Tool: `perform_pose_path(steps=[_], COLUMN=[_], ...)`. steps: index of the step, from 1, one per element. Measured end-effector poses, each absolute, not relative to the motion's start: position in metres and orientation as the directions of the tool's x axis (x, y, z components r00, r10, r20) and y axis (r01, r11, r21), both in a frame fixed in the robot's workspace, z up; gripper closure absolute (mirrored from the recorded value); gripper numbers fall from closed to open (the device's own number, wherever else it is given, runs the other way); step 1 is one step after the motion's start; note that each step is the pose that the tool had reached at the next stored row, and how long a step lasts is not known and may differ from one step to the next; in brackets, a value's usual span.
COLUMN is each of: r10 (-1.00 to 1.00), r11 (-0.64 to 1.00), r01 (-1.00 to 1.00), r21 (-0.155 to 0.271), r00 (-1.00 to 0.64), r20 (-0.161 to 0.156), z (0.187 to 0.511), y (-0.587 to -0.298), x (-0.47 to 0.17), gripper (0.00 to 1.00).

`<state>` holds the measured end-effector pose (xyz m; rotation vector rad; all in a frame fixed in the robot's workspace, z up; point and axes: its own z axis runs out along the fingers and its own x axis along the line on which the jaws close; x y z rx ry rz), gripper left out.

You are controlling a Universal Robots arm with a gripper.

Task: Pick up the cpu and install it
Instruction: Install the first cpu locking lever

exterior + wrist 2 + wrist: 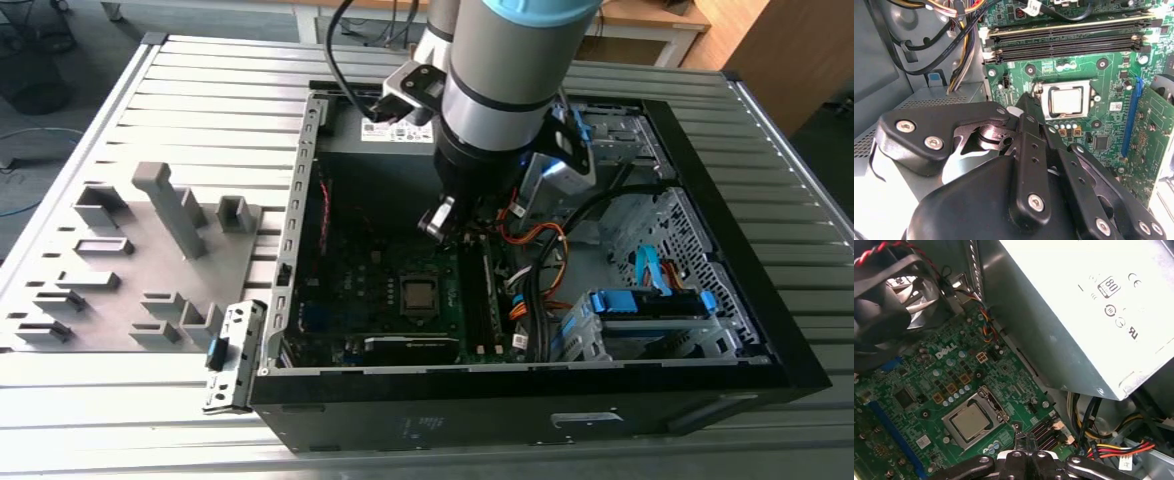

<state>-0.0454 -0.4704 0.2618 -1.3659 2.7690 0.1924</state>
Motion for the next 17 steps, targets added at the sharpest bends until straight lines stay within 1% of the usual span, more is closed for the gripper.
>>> perform_pose_path(steps=[17], r10=[-0.788], r11=[0.602], r01=[-0.794], r21=[0.087], r00=[-0.608], r20=[-0.1], z=[0.247], y=[-0.46], x=[-0.045], gripper=[0.9])
